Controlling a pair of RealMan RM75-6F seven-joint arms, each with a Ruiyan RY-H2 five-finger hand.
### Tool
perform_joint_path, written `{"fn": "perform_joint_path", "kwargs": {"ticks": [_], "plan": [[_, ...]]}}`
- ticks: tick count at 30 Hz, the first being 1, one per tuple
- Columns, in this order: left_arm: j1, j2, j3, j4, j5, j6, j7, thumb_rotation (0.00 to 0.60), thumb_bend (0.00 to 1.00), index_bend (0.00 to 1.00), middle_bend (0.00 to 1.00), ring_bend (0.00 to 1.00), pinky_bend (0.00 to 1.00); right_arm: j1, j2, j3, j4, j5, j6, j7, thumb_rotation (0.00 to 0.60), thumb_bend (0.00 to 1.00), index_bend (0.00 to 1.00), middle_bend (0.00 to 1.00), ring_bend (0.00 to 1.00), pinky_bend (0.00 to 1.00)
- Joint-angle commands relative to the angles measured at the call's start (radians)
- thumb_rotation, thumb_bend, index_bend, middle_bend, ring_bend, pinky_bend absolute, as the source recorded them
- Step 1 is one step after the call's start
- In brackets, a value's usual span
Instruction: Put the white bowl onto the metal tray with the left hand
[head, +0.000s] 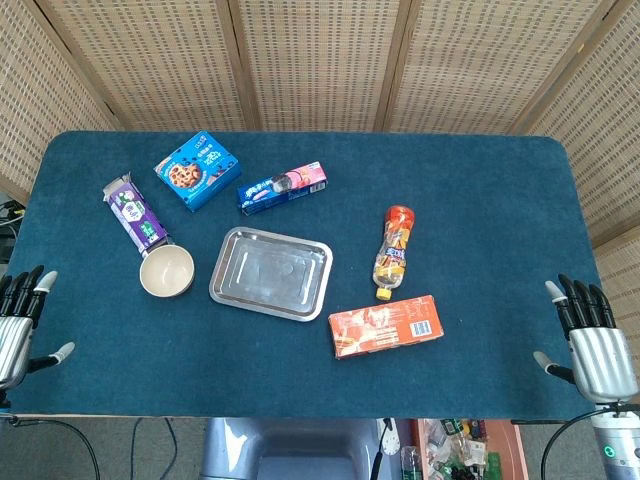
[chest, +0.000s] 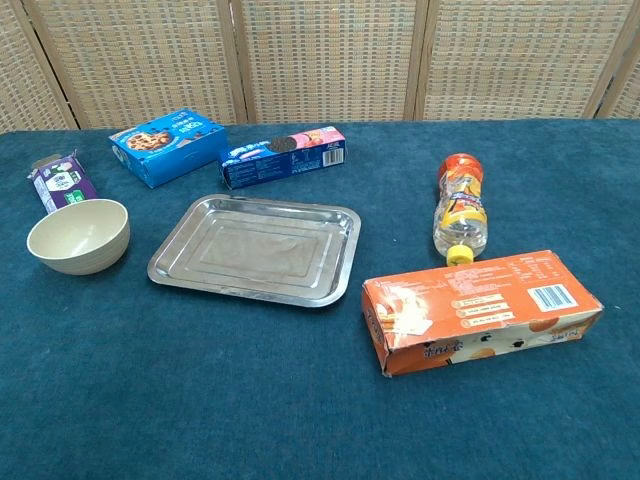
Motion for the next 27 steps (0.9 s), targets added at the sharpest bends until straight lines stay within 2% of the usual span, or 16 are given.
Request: {"fn": "perform_joint_path", "kwargs": {"ticks": [1,8,12,14,17,22,27], "plan": [[-0.001,0.002,0.000,-0.004,-0.004,-0.004,0.004,0.600,0.00,0.00,0.00,0.00,0.00,0.000,-0.001,0.001,0.001,0.001,0.000,0.002,0.600,0.00,0.00,0.00,0.00,0.00],[-0.021,-0.008,-0.004,0.019,0.002,-0.029,-0.015,0.600,0.00,0.00,0.00,0.00,0.00,-0.001,0.003,0.002,-0.005,0.007,-0.001,0.001,0.600,0.00,0.00,0.00,0.00,0.00],[-0.098,-0.022,-0.021,0.085,-0.012,-0.156,-0.143,0.600,0.00,0.00,0.00,0.00,0.00,0.002,0.005,0.005,-0.007,0.012,-0.005,0.004,0.600,0.00,0.00,0.00,0.00,0.00],[-0.137,-0.045,-0.041,0.131,-0.026,-0.202,-0.154,0.600,0.00,0.01,0.00,0.00,0.00,0.003,0.006,0.007,-0.007,0.021,-0.013,0.006,0.600,0.00,0.00,0.00,0.00,0.00],[-0.182,-0.084,-0.050,0.186,-0.016,-0.243,-0.159,0.600,0.01,0.10,0.00,0.00,0.00,0.006,0.007,0.010,-0.007,0.030,-0.021,0.005,0.600,0.00,0.00,0.00,0.00,0.00],[-0.264,-0.170,-0.043,0.289,0.014,-0.324,-0.135,0.600,0.14,0.32,0.00,0.00,0.00,0.011,0.005,0.012,-0.007,0.041,-0.034,0.003,0.600,0.00,0.00,0.00,0.00,0.00],[-0.305,-0.236,-0.045,0.344,-0.008,-0.379,-0.096,0.600,0.18,0.43,0.00,0.00,0.00,0.015,0.001,0.012,-0.001,0.048,-0.045,-0.001,0.600,0.00,0.00,0.00,0.00,0.00]]}}
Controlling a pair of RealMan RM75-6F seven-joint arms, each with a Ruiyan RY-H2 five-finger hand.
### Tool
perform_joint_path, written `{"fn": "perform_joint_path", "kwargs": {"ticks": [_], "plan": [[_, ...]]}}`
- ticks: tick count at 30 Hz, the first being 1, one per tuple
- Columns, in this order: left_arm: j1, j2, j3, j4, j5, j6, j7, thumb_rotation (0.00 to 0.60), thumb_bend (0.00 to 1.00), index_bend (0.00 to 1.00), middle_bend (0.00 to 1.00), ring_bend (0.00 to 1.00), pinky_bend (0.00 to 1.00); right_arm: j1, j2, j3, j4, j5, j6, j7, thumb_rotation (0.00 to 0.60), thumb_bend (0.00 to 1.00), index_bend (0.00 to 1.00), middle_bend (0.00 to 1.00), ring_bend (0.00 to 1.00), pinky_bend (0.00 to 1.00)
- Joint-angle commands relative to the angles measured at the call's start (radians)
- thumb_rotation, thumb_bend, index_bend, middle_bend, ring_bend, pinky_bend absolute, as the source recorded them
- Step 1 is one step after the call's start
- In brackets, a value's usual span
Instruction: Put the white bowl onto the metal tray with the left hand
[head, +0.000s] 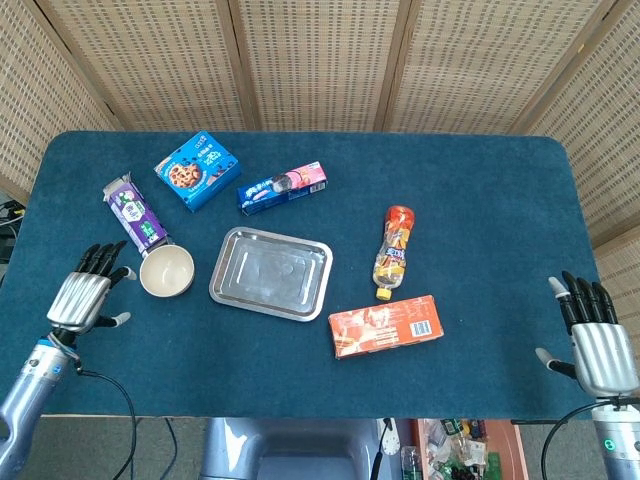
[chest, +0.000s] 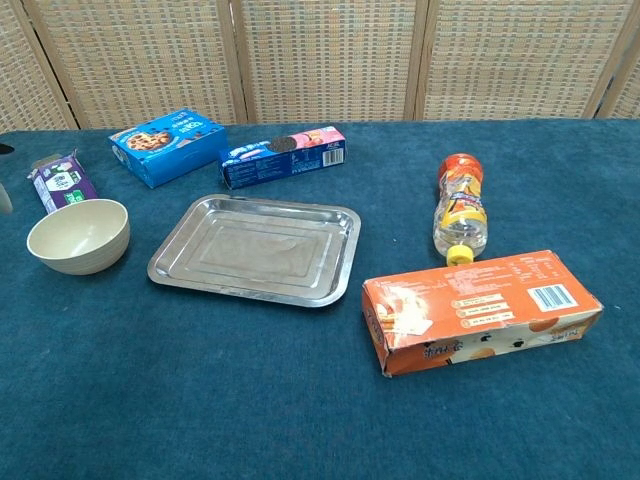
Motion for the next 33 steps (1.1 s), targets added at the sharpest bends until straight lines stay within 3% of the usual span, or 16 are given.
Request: {"fn": "perform_joint_path", "kwargs": {"ticks": [1,10,20,25,28,33], "plan": [[-0.032,-0.047,-0.006,0.037,-0.020,-0.037,0.034,0.600,0.19,0.43,0.00,0.00,0.00,0.002,-0.002,0.000,0.004,0.004,-0.006,-0.001,0.600,0.00,0.00,0.00,0.00,0.00],[-0.073,-0.114,-0.014,0.097,-0.063,-0.089,0.065,0.600,0.40,0.46,0.00,0.00,0.00,0.007,-0.004,0.002,0.008,0.016,-0.018,0.000,0.600,0.00,0.00,0.00,0.00,0.00],[-0.104,-0.163,-0.014,0.141,-0.112,-0.143,0.109,0.600,0.42,0.51,0.00,0.00,0.00,0.012,-0.005,0.007,0.012,0.031,-0.032,0.006,0.600,0.00,0.00,0.00,0.00,0.00],[-0.111,-0.171,-0.013,0.147,-0.120,-0.145,0.111,0.600,0.44,0.62,0.00,0.00,0.00,0.014,-0.004,0.007,0.014,0.034,-0.035,0.011,0.600,0.00,0.00,0.00,0.00,0.00],[-0.112,-0.168,-0.014,0.141,-0.116,-0.130,0.100,0.600,0.45,0.70,0.00,0.00,0.00,0.014,-0.003,0.006,0.014,0.034,-0.035,0.013,0.600,0.00,0.00,0.00,0.00,0.00],[-0.104,-0.131,-0.028,0.084,-0.085,-0.053,0.060,0.600,0.46,0.72,0.00,0.00,0.00,0.014,-0.002,0.006,0.012,0.034,-0.033,0.016,0.600,0.00,0.00,0.00,0.00,0.00]]}}
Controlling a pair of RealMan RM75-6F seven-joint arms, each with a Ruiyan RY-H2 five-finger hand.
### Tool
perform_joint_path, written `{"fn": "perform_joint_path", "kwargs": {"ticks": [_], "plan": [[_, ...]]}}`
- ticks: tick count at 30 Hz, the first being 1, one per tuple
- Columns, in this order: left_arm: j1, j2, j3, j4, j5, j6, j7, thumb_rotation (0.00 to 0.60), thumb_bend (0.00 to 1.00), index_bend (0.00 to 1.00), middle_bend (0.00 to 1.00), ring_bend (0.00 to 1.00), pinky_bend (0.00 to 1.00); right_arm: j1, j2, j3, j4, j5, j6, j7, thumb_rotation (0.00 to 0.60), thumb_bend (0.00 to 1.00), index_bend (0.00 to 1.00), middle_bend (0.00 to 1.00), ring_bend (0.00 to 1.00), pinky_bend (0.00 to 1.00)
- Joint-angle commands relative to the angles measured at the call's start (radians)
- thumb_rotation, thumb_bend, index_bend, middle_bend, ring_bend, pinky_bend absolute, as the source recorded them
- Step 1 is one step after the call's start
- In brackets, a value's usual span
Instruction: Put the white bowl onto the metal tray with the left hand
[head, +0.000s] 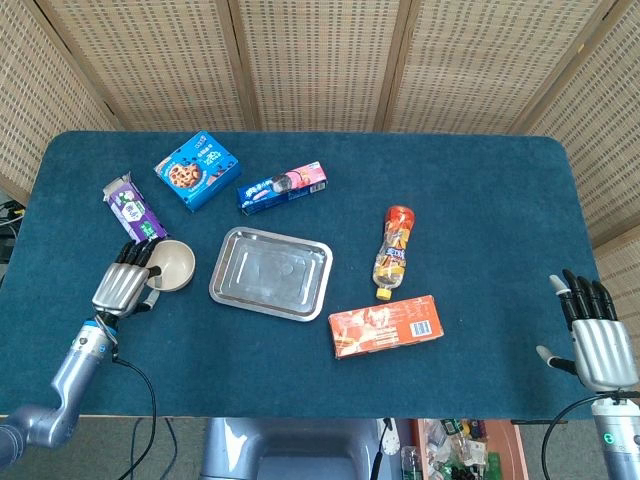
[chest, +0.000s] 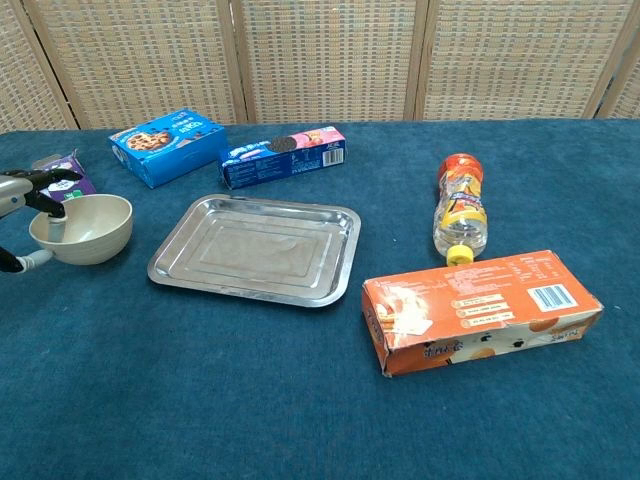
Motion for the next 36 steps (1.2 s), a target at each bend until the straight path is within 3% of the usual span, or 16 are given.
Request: {"fn": "perform_joint_path", "kwargs": {"ticks": [1,7,12,19,29,30,32,36], "plan": [[0.006,0.038,-0.011,-0.060,0.029,0.058,-0.026,0.600,0.46,0.72,0.00,0.00,0.00,0.000,0.001,0.000,-0.002,0.000,0.001,0.001,0.600,0.00,0.00,0.00,0.00,0.00],[-0.026,0.107,-0.029,-0.225,0.078,0.091,0.002,0.600,0.46,0.72,0.00,0.00,0.00,0.001,0.002,-0.003,-0.004,0.000,-0.005,0.000,0.600,0.00,0.00,0.00,0.00,0.00],[-0.102,0.061,-0.055,-0.294,0.044,0.010,0.130,0.600,0.47,0.72,0.00,0.00,0.00,0.005,0.001,-0.003,-0.003,0.008,-0.017,-0.001,0.600,0.00,0.00,0.00,0.00,0.00],[-0.200,-0.087,-0.090,-0.223,-0.038,-0.080,0.238,0.600,0.47,0.72,0.00,0.00,0.00,0.008,0.006,0.003,-0.001,0.027,-0.029,0.014,0.600,0.00,0.00,0.00,0.00,0.00],[-0.251,-0.194,-0.089,-0.132,-0.116,-0.117,0.338,0.600,0.47,0.72,0.00,0.00,0.00,0.011,0.016,0.007,0.000,0.040,-0.043,0.036,0.600,0.00,0.00,0.00,0.00,0.00],[-0.251,-0.196,-0.088,-0.130,-0.126,-0.116,0.346,0.600,0.47,0.70,0.00,0.00,0.00,0.011,0.016,0.007,0.000,0.040,-0.042,0.037,0.600,0.00,0.00,0.00,0.00,0.00],[-0.248,-0.197,-0.090,-0.133,-0.143,-0.110,0.359,0.600,0.43,0.56,0.00,0.00,0.00,0.011,0.017,0.006,-0.001,0.039,-0.041,0.038,0.600,0.00,0.00,0.00,0.00,0.00],[-0.236,-0.167,-0.098,-0.182,-0.165,-0.092,0.341,0.600,0.16,0.08,0.00,0.00,0.00,0.010,0.021,0.006,-0.007,0.038,-0.039,0.043,0.600,0.00,0.00,0.00,0.00,0.00]]}}
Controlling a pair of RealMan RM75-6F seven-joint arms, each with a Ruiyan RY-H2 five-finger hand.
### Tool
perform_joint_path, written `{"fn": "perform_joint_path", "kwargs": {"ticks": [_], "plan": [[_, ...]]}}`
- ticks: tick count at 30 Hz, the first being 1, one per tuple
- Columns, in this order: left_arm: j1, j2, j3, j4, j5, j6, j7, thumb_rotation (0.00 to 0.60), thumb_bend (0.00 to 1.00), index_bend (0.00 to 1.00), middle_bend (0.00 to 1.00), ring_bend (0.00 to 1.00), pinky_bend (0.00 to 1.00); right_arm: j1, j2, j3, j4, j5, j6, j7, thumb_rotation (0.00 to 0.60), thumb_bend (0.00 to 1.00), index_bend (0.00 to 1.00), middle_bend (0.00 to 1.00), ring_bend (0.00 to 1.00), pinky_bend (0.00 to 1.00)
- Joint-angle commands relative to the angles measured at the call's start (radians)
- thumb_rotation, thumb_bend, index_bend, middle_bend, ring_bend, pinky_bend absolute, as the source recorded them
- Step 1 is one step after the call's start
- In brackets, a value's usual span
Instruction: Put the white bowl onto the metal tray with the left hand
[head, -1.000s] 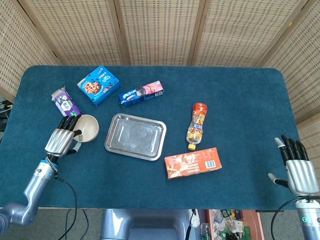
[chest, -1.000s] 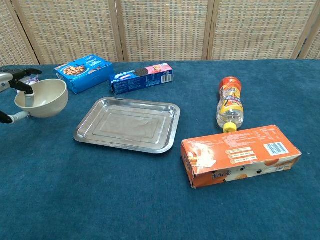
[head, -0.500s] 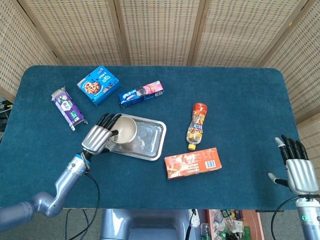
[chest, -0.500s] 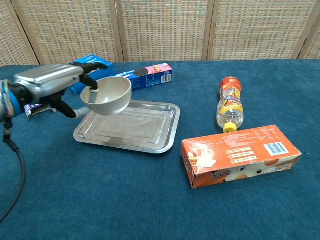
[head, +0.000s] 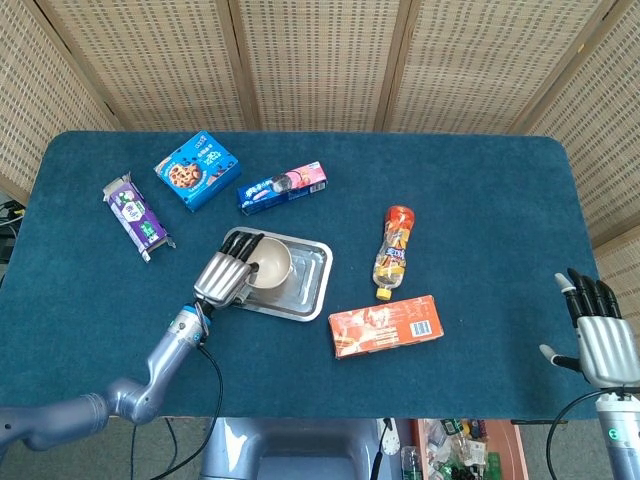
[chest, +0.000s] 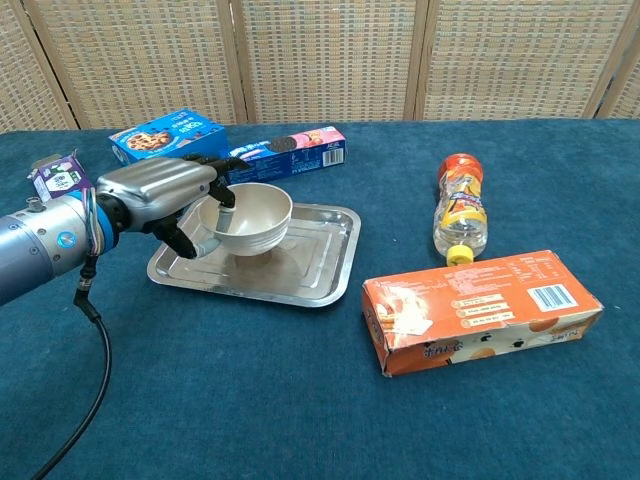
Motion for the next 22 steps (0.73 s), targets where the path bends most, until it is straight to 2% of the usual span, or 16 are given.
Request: {"fn": "perform_joint_path", "kwargs": {"ticks": [1,4,11,15,17,20,22], "plan": [[0.014,0.038,-0.008,-0.052,-0.010,0.019,-0.027,0.600,0.13,0.02,0.00,0.00,0.00,-0.001,0.002,0.000,-0.003,-0.002,0.002,0.003,0.600,0.00,0.00,0.00,0.00,0.00],[0.031,0.082,-0.012,-0.103,-0.008,0.046,-0.046,0.600,0.08,0.00,0.00,0.00,0.00,-0.002,0.004,-0.002,-0.007,-0.006,0.006,0.006,0.600,0.00,0.00,0.00,0.00,0.00],[0.165,0.326,-0.016,-0.347,0.019,0.212,-0.139,0.600,0.01,0.00,0.00,0.00,0.00,-0.009,0.012,-0.008,-0.020,-0.027,0.025,0.013,0.600,0.00,0.00,0.00,0.00,0.00],[0.267,0.441,0.017,-0.436,0.033,0.324,-0.155,0.600,0.00,0.00,0.00,0.00,0.00,-0.012,0.017,-0.010,-0.026,-0.034,0.033,0.018,0.600,0.00,0.00,0.00,0.00,0.00],[0.343,0.487,0.047,-0.488,0.036,0.418,-0.135,0.600,0.00,0.00,0.00,0.00,0.00,-0.013,0.020,-0.010,-0.029,-0.037,0.037,0.022,0.600,0.00,0.00,0.00,0.00,0.00],[0.461,0.528,0.121,-0.525,0.096,0.557,-0.143,0.600,0.00,0.00,0.00,0.00,0.00,-0.015,0.024,-0.011,-0.033,-0.041,0.041,0.029,0.600,0.00,0.00,0.00,0.00,0.00],[0.496,0.544,0.150,-0.521,0.123,0.584,-0.163,0.600,0.00,0.00,0.00,0.00,0.00,-0.016,0.026,-0.011,-0.033,-0.043,0.043,0.033,0.600,0.00,0.00,0.00,0.00,0.00]]}}
